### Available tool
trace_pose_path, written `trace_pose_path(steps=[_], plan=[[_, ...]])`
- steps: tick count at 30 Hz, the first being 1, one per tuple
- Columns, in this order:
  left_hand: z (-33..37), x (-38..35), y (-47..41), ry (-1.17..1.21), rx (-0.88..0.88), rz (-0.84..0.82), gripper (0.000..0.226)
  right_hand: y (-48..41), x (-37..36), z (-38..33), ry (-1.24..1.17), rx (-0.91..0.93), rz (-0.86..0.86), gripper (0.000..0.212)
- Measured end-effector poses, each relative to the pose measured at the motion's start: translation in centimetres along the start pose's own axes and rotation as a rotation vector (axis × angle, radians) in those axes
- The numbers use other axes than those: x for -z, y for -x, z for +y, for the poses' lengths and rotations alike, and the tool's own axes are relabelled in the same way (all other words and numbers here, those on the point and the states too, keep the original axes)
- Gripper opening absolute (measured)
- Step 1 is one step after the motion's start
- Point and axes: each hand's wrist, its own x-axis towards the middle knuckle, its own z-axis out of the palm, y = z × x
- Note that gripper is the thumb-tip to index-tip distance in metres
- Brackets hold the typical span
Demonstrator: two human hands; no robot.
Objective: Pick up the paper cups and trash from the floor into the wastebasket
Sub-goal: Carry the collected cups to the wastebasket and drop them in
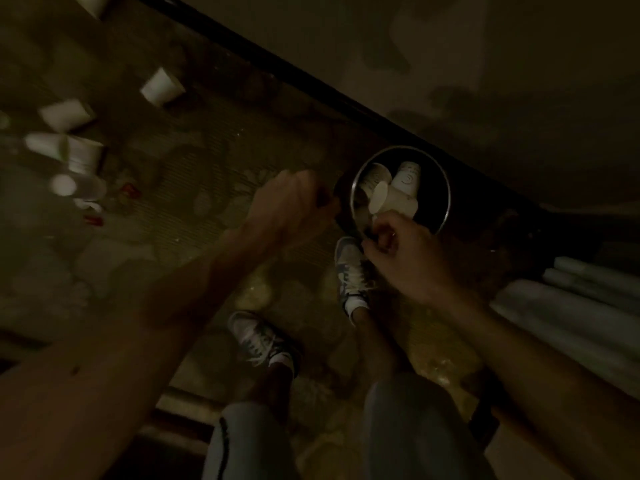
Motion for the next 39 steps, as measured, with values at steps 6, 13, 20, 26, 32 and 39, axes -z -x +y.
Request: trace_pose_path(steps=[6, 13, 20, 26, 32, 39], plan=[[-3.6, 13.6, 16.5, -0.44, -0.05, 0.042, 0.024, 6.2, -2.6, -15.8, 0.224, 0.331, -0.117, 0.02], [-14.1, 18.6, 28.9, -0.347, 0.235, 0.104, 0.021, 7.9, -8.5, -27.6, 0.318, 0.381, -0.326, 0.047], [-27.3, 15.3, 26.4, -0.258, 0.44, 0.142, 0.025, -1.5, -15.5, -31.3, 0.449, 0.4, -0.564, 0.041], [-38.7, 9.3, 17.7, -0.149, 0.514, 0.181, 0.023, -12.9, -25.9, -30.4, 0.55, 0.45, -0.648, 0.033], [-52.4, 1.0, 9.0, 0.043, 0.572, 0.274, 0.026, -25.0, -39.6, -26.1, 0.706, 0.565, -0.669, 0.037], [-63.8, -5.6, 2.1, -0.013, 0.484, 0.411, 0.032, -34.5, -51.4, -22.6, 0.701, 0.64, -0.626, 0.044]])
